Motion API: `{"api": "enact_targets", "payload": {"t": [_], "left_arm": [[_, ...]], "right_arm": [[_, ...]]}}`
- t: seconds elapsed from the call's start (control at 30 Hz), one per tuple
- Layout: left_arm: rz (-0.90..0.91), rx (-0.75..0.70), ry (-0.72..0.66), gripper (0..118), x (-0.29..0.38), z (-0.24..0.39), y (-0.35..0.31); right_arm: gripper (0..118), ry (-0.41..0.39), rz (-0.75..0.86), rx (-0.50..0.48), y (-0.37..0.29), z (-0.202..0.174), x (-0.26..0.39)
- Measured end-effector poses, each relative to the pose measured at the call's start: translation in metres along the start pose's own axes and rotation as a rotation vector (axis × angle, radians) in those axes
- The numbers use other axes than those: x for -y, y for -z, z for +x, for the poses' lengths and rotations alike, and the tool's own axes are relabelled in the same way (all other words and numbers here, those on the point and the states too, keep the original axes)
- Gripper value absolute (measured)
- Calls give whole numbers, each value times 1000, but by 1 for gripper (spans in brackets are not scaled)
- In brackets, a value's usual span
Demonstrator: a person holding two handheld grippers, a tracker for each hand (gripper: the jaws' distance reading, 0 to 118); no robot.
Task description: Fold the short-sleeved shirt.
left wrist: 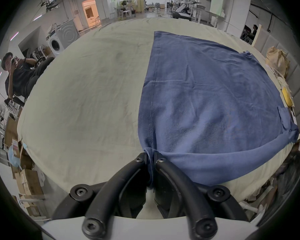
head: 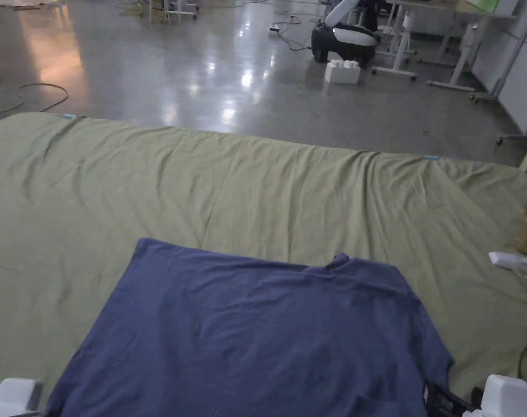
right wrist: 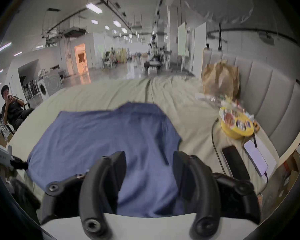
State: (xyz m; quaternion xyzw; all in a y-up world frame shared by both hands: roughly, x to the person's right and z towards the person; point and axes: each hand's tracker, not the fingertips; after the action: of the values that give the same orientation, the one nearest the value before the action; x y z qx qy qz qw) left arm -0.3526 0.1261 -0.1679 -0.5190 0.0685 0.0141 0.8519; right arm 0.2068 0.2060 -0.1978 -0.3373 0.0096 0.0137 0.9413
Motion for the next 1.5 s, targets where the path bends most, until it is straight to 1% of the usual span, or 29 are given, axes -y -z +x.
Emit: {"api": "enact_targets", "payload": {"t": [0.07, 0.1, 0.13, 0.2, 0.3, 0.37, 0.4, 0.43, 0.47, 0.5, 0.53, 0.57, 0.63, 0.7, 0.77, 0.83, 0.93, 1.03, 1.1, 1.27, 1.5], "left_arm": [[9, -10, 9, 7, -1, -1, -5], [16, -11, 8, 7, -1, -2, -6], [23, -11, 7, 7, -1, -2, -7], [28, -13, 12, 7, -2, -3, -7], [30, -21, 32, 7, -3, -1, -11], [34, -19, 26, 7, -3, -1, -11], [31, -19, 23, 7, -2, -2, -9], [30, -20, 24, 7, -2, -2, -8], [28, -18, 23, 7, -1, -2, -7], [28, -16, 23, 7, -1, -2, -6], [25, -16, 22, 7, 0, -3, -6], [27, -18, 21, 7, 0, -3, -6], [31, -14, 13, 7, 1, -5, -5], [38, -13, 9, 7, 2, -5, -8], [55, -7, -4, 7, 2, -7, -12], [110, 7, -27, 7, 1, -8, -20], [183, 27, -57, 7, -8, -10, -31], [249, 27, -32, 7, -25, -7, -37], [282, 28, -24, 7, -42, -4, -37], [326, 13, -16, 7, -85, 1, -32], [376, -1, -58, 7, -141, 3, -1]], "right_arm": [[76, -35, -82, 30, 0, 10, 11], [77, -38, -113, 50, -1, 15, 19], [77, -29, -138, 72, -1, 18, 27], [77, -36, -213, 93, 2, 23, 40], [77, -38, -293, 61, 13, 24, 61], [76, -50, -353, 75, 25, 23, 71], [73, -49, -364, 72, 31, 23, 75], [65, -43, -376, 60, 37, 23, 79], [49, -31, -397, 35, 41, 23, 81], [39, -8, -400, -6, 42, 22, 81], [27, 13, -384, -24, 42, 22, 80], [18, 18, -393, -25, 42, 21, 77], [11, 10, -399, -14, 40, 21, 74], [9, 3, -406, -18, 37, 22, 71], [8, 15, -387, -20, 30, 25, 70], [8, 12, -346, -18, 21, 25, 65], [8, 29, -289, -38, 13, 27, 46], [8, 40, -212, -61, 12, 27, 22], [9, 32, -188, -63, 15, 26, 5], [8, 41, -118, -61, 36, 30, -35], [8, 55, -67, -53, 91, 30, -76]]}}
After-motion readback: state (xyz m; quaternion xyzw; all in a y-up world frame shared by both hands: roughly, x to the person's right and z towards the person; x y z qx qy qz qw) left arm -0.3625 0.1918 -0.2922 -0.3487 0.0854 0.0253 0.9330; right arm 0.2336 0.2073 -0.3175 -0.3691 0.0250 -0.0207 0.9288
